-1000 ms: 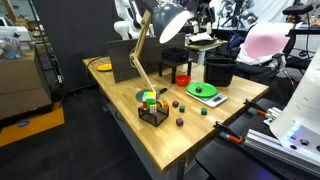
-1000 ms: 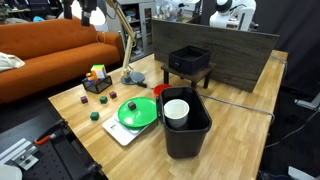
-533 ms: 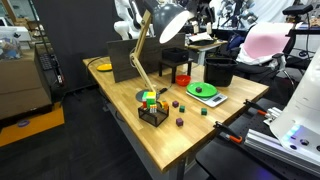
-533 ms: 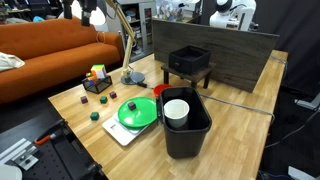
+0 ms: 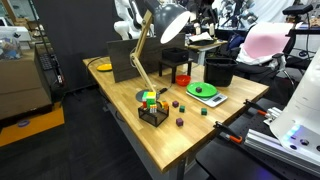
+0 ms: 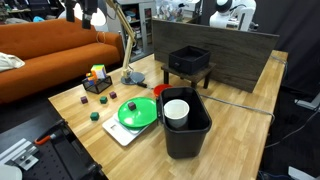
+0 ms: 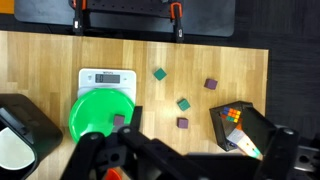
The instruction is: Turn off the lamp on the desk
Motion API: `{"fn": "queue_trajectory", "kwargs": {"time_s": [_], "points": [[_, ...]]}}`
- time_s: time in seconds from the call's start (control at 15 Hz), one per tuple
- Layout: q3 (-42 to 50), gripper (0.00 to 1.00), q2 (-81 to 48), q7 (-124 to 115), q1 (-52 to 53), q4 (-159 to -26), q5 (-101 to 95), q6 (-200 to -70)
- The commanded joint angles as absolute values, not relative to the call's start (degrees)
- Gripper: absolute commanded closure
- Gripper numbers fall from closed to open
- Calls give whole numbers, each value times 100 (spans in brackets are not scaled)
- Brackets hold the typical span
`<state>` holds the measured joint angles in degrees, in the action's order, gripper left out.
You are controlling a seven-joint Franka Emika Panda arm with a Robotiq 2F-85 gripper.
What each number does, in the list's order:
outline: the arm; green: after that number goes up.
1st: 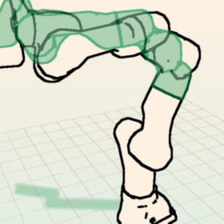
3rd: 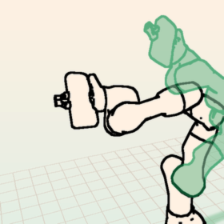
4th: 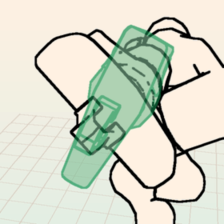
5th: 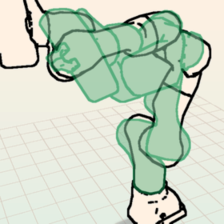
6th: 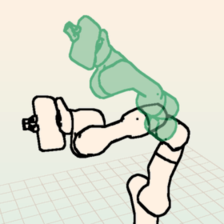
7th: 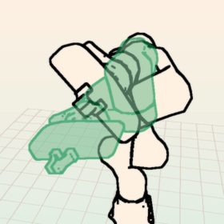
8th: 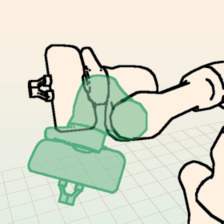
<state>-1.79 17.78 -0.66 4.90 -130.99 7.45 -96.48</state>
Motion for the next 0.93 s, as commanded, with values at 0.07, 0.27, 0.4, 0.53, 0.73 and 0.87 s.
{"fn": "queue_trajectory", "kwargs": {"time_s": [0.07,0.27,0.4,0.53,0.73,0.87], "points": [[-197,0,1964,-620,226,-13340,655,-9680],[-198,0,1977,-1024,80,-13433,570,-9658],[-227,0,1937,-1286,18,-13397,393,-9648],[-246,0,1790,-1434,12,-13246,266,-9645],[-289,0,1460,-1646,20,-12948,107,-9720],[-333,0,1150,-1830,26,-12671,-73,-9763]]}}
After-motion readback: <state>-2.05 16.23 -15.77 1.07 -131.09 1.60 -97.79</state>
